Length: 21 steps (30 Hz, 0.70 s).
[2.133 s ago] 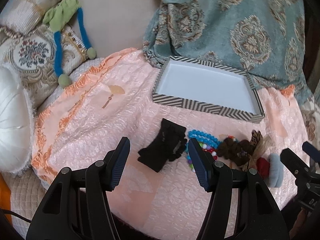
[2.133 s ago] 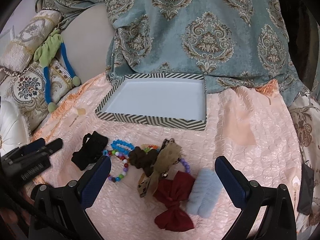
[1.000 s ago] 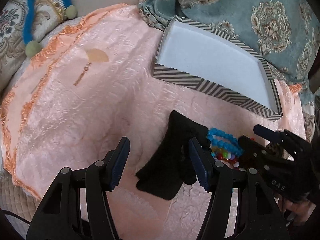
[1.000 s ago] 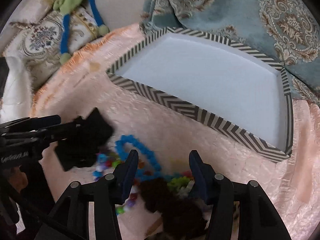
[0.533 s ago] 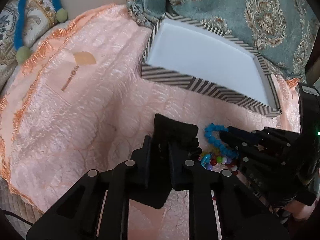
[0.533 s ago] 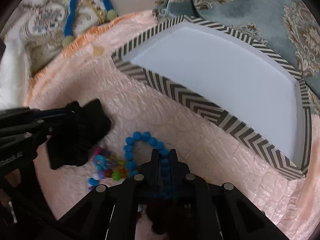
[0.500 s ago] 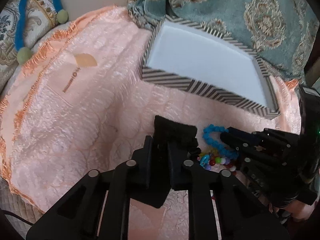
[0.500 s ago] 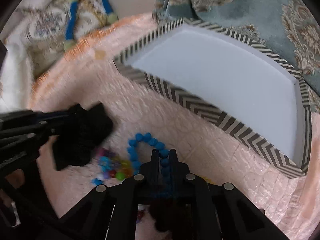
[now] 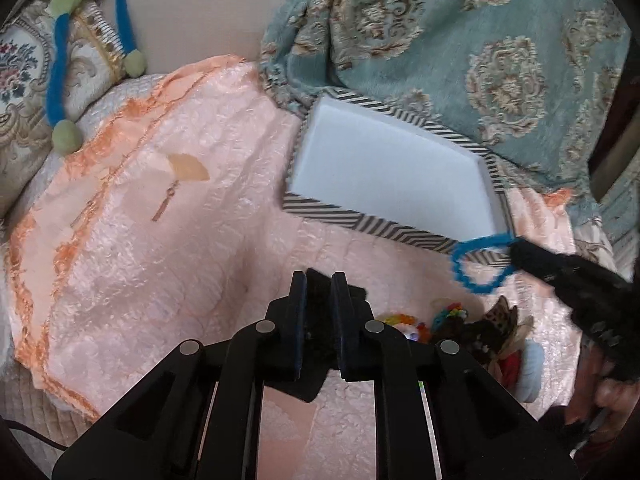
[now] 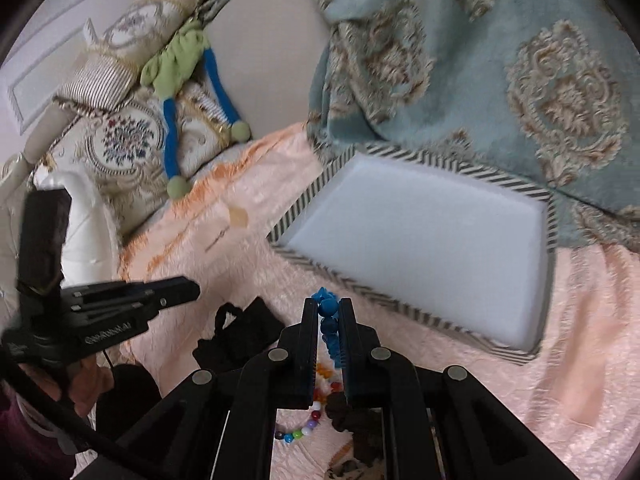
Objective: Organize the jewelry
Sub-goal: 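Grasp the blue bead bracelet with the right tool while the left tool grasps the black scrunchie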
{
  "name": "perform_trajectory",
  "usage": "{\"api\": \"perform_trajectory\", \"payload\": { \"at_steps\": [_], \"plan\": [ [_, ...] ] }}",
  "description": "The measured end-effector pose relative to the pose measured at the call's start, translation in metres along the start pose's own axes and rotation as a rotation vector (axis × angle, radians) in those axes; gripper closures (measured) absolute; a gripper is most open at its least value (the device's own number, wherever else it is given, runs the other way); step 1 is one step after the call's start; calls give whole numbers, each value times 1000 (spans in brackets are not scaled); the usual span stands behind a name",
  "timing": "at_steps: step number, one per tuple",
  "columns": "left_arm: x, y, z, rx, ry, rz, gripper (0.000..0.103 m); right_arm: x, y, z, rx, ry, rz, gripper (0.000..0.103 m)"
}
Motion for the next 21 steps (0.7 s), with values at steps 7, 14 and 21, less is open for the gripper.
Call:
{"api": "perform_trajectory", "payload": {
  "at_steps": [7, 14, 21],
  "plan": [
    [11, 6, 33, -22, 85, -55, 47, 3, -4, -15, 17, -16, 19, 94],
    [16, -2, 66, -28, 141, -13, 95, 8, -11, -21, 13, -29, 50, 94],
    [0, 8, 21, 21, 50, -44, 97, -3, -15, -38, 22, -73, 58, 94]
  ]
}}
Point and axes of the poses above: each gripper's, at about its wrist camera, not at the fingertips, and z roughly the way its jaws point, y to its left, x to its underside, the point moved 4 cm from there along z, roughly the way its jaws point, and after that the axes turned 14 degrees about -x, right-handed, at the moved point
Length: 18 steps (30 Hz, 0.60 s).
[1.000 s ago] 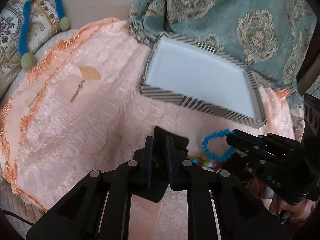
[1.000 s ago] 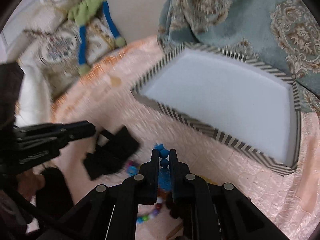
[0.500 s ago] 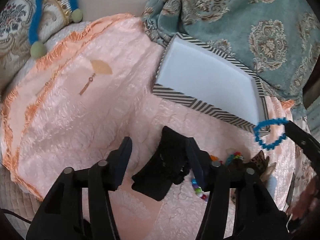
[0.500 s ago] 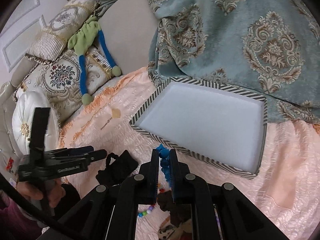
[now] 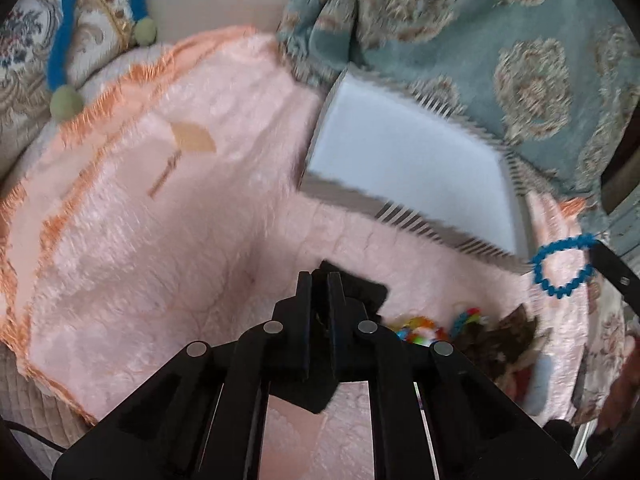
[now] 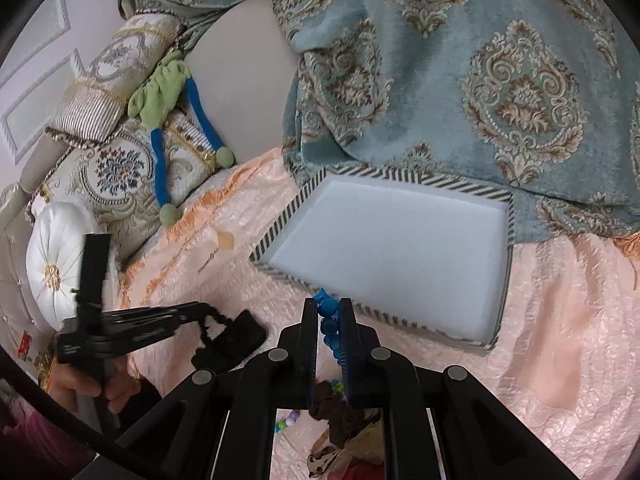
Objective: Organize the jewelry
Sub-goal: 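Grasp the blue bead bracelet with the right tool while the left tool grasps the black scrunchie, then carry both into the striped tray and open both tools to release them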
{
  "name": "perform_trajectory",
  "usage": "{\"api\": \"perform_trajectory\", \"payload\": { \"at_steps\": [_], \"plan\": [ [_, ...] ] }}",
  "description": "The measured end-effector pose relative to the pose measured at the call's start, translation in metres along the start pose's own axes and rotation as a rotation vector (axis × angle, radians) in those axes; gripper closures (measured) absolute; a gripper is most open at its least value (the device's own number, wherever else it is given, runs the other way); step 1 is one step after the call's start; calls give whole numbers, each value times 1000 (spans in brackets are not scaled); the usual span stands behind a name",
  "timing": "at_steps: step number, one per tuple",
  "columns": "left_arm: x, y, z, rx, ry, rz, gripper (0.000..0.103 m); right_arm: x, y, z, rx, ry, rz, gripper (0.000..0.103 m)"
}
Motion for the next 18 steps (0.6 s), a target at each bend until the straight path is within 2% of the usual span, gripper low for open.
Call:
{"api": "perform_trajectory", "payload": {
  "at_steps": [6, 9, 15, 18],
  "plan": [
    [-18, -7, -25, 46, -40, -3, 97, -13, -7, -11, 30, -30, 8, 94],
    [-28, -19, -32, 44, -68, 11, 97, -20, -15, -12, 57, -35, 11, 94],
    [-61, -41, -29, 48, -96, 31, 97, -25, -39, 6, 82, -14, 50, 94],
    [-70, -41, -29, 47, -109, 31, 97, -25, -49, 14, 81, -7, 66, 94]
  ]
}}
Point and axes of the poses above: each gripper's, at about its wrist camera, not at the fingertips, and z roughly the way its jaws point, y to its left, x to its underside, the point moved 4 cm from there along z, roughly the way its jaws point, and after that the axes turned 14 degrees about -x, right-handed, at the moved point
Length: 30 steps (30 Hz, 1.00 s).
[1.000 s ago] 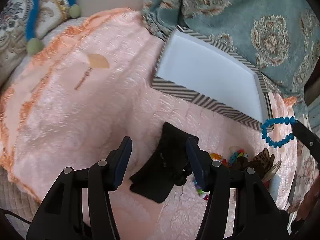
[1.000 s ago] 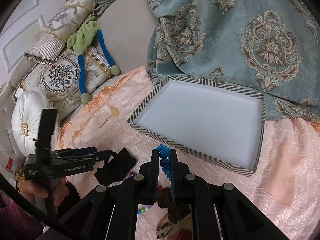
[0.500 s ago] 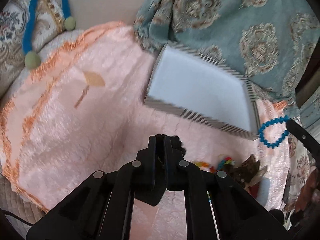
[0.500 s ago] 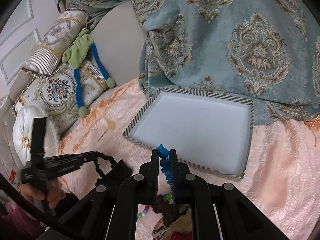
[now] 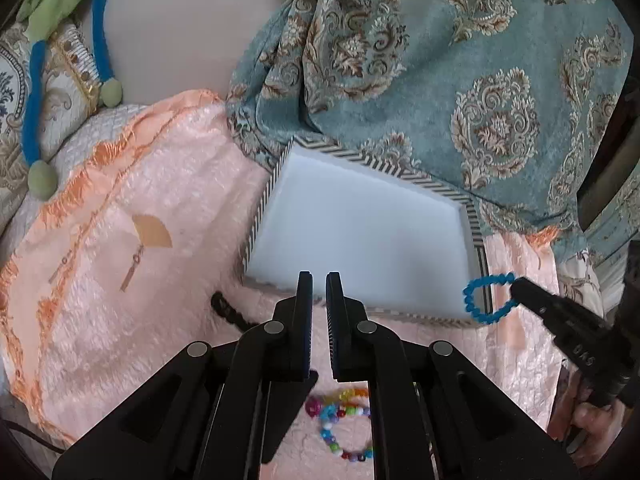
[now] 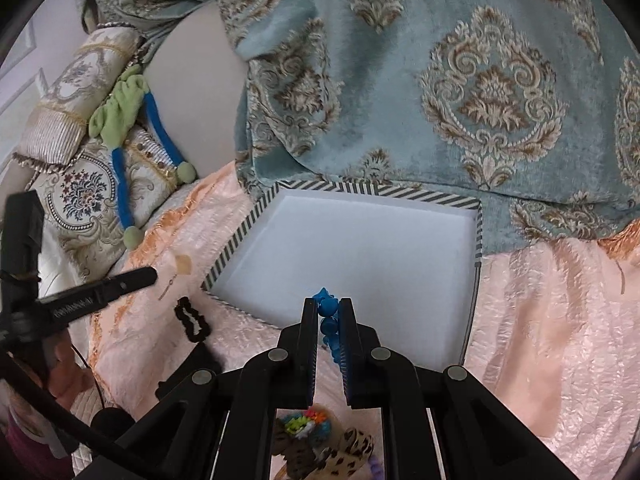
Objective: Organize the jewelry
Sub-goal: 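Carry both into the striped tray and open both tools to release them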
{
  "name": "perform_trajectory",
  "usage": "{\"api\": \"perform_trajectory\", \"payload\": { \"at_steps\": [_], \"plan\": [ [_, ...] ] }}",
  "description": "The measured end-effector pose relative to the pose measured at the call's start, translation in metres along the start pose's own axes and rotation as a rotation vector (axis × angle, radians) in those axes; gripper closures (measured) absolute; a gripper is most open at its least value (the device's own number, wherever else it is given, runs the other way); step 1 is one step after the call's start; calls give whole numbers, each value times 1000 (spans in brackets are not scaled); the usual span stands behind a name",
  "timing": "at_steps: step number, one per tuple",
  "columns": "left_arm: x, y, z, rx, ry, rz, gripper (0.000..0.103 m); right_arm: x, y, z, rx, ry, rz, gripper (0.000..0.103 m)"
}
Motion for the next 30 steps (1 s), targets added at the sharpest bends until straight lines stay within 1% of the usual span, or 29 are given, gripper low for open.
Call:
{"api": "perform_trajectory", "payload": {
  "at_steps": [2, 4, 5, 6, 7, 8, 11, 12, 15, 16, 17, 18, 20, 22, 24, 26, 30],
  "plan": [
    [-1, 8, 1, -9, -1, -7, 97, 1, -3, 4, -6, 3, 4, 94],
    [3, 22, 6, -29, 17, -34, 90, 2, -5, 8, -12, 8, 1, 94],
    [9, 33, 13, -40, 43, -52, 75, 3, -5, 9, -14, 11, 2, 94],
    [15, 40, 19, -50, 64, -69, 57, 4, -5, 11, -20, 14, 6, 94],
    [21, 47, 26, -56, 85, -92, 51, 5, -6, 12, -26, 16, 10, 94],
    [27, 52, 32, -54, 103, -115, 47, 5, -6, 13, -30, 18, 12, 94],
    [39, 60, 55, -27, 191, -201, 47, 9, -6, 17, -30, 29, 12, 94],
    [41, 61, 60, -19, 204, -223, 47, 10, -4, 18, -32, 34, 12, 94],
    [42, 58, 79, -53, 218, -257, 47, 13, -3, 18, -28, 42, 6, 94],
    [42, 56, 85, -50, 226, -270, 47, 13, -4, 17, -27, 41, 6, 94],
    [43, 54, 89, -41, 230, -275, 50, 13, -4, 15, -26, 38, 8, 94],
    [43, 52, 91, -42, 231, -267, 70, 12, -5, 15, -25, 37, 9, 94],
    [43, 47, 92, -76, 236, -213, 89, 11, -5, 13, -23, 35, 6, 94],
    [42, 46, 87, -91, 217, -195, 93, 7, -4, 9, -22, 24, 2, 94],
    [40, 46, 78, -80, 201, -191, 94, 4, -4, 7, -26, 12, 5, 94],
    [33, 45, 64, -70, 168, -176, 95, 0, -5, 6, -30, 1, 12, 94],
    [17, 25, 44, -17, 122, -124, 95, -5, -10, 12, -30, -7, 33, 94]
  ]
}}
Point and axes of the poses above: each gripper's, at about its wrist camera, not at the fingertips, and z roughly the way its jaws point, y to its left, x to its underside, the point moved 4 cm from there along z, roughly the way its jaws point, and after that the axes turned 14 degrees about -x, right-handed, at the moved point
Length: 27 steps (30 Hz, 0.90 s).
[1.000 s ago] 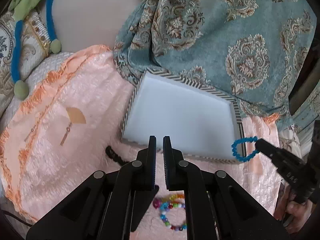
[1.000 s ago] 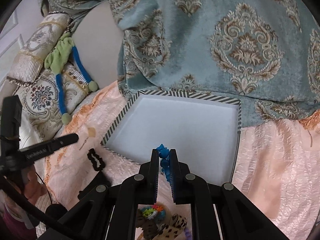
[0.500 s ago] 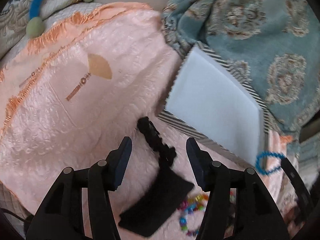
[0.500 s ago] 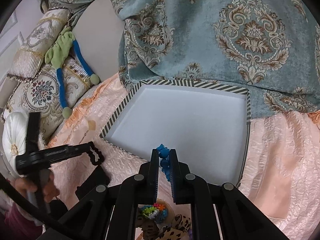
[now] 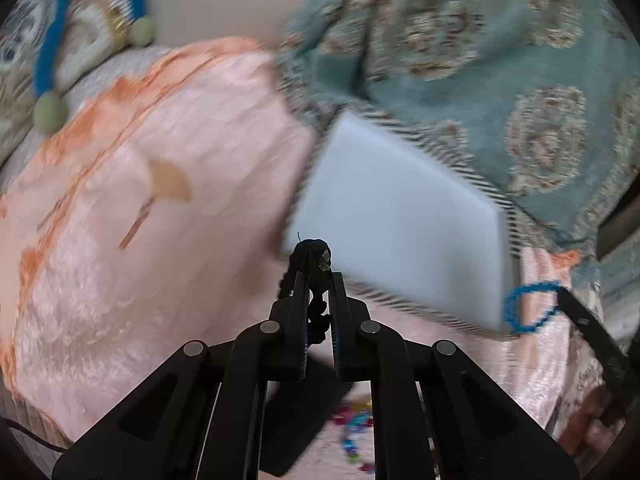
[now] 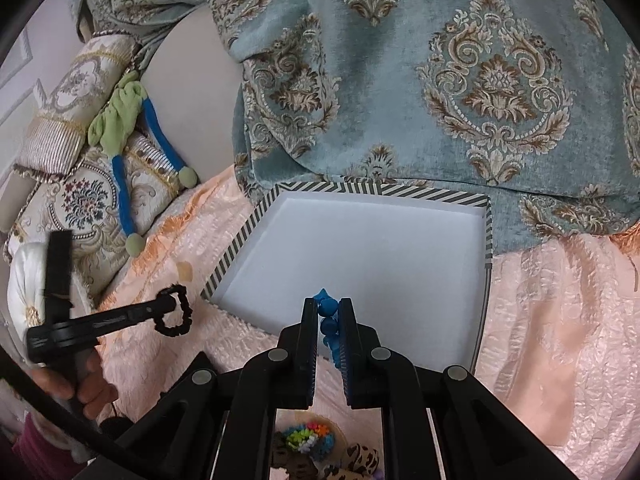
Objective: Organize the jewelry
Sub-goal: 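Carry both into the striped tray and open both tools to release them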
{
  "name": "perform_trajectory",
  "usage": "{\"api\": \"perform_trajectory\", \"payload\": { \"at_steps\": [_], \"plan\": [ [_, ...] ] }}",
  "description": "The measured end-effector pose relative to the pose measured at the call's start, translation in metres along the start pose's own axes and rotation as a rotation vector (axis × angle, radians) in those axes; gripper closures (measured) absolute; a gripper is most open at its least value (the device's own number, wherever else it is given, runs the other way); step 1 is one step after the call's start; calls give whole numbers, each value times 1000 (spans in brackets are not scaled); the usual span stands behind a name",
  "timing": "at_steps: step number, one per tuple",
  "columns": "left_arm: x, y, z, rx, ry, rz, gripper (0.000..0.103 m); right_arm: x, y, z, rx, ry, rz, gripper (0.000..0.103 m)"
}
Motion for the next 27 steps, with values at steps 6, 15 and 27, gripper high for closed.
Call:
{"api": "perform_trajectory", "payload": {
  "at_steps": [6, 15, 27],
  "plan": [
    [-23, -47, 9, 62, -9, 58, 95, 6, -20, 24, -9, 34, 70, 94],
    [-44, -59, 88, 0, 92, 40, 95, 27, -80, 41, 119, 127, 144, 94],
    [-7, -32, 96, -73, 139, 85, 58, 66, -84, 32, 150, 215, 116, 72]
  ]
}}
Point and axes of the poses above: each gripper's, at about its wrist camera, not at the fingertips, and z roughly the way its jaws point, y to its left, x to its underside, the point moved 4 cm from there along z, roughly the way its jaws point, and after that the axes turned 14 degrees about -x, right-handed, at the moved point
